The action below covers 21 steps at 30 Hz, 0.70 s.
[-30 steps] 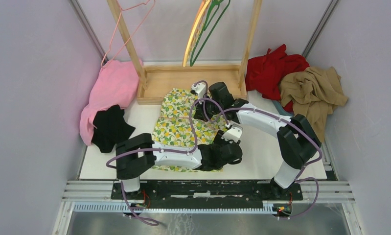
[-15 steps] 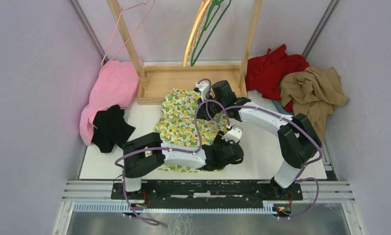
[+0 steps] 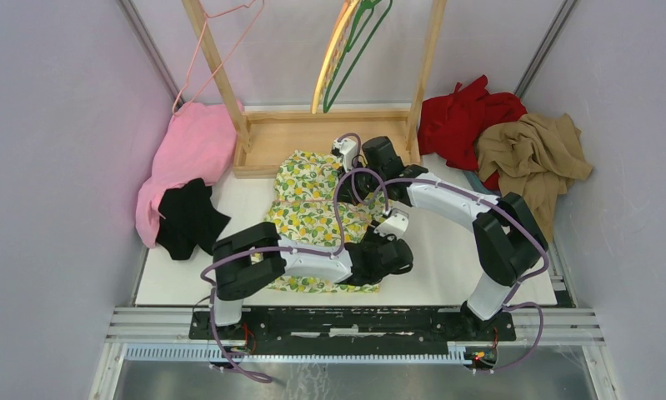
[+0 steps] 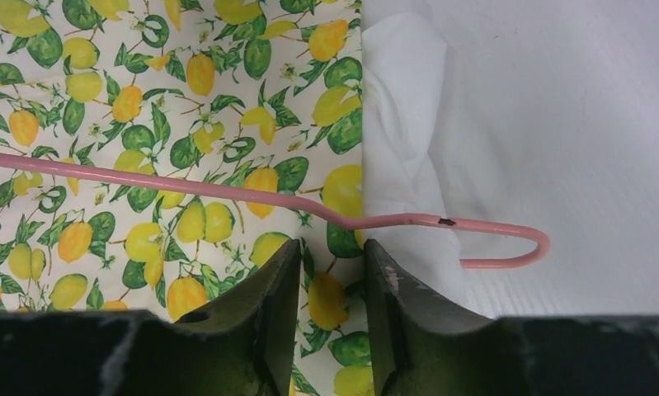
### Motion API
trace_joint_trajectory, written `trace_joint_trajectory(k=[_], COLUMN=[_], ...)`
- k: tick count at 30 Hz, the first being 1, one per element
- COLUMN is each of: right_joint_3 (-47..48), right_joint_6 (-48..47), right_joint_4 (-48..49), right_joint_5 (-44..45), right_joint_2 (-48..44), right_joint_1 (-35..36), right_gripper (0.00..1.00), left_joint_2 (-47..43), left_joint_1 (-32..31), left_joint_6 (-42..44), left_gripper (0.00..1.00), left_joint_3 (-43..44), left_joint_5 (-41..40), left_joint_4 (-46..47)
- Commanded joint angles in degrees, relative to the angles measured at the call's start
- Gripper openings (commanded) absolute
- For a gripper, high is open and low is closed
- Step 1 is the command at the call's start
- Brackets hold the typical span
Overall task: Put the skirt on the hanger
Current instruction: Hang the skirt on the hanger.
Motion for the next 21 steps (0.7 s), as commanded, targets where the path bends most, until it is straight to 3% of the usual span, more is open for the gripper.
trace_joint_trajectory(k=[1, 4, 10, 21], right_joint_3=[0.94, 0.95, 1.18, 3.96], right_joint_6=[0.73, 0.73, 0.81, 1.15], right_joint_4=[0.30, 0.30, 0.22, -4.28], right_joint_5=[-1.75, -1.67, -1.58, -0.83], right_joint_2=[0.08, 0.30, 0.62, -0.90], right_joint_1=[0.19, 0.12, 0.12, 0.04], right_gripper=[0.01, 0.01, 0.01, 0.01], left_joint_2=[-0.33, -1.79, -4.42, -12.55], left_joint_1=[1.34, 1.38, 1.97, 4.32], left_joint_6=[-2.61, -2.74, -3.45, -5.28], left_gripper=[0.35, 0.27, 0.20, 0.20], left_joint_3=[-0.28, -0.29, 0.15, -0.29], left_joint_5=[-0.30, -0.92, -3.39, -8.96], left_joint_4=[-0.63, -1.65, -5.03, -15.08])
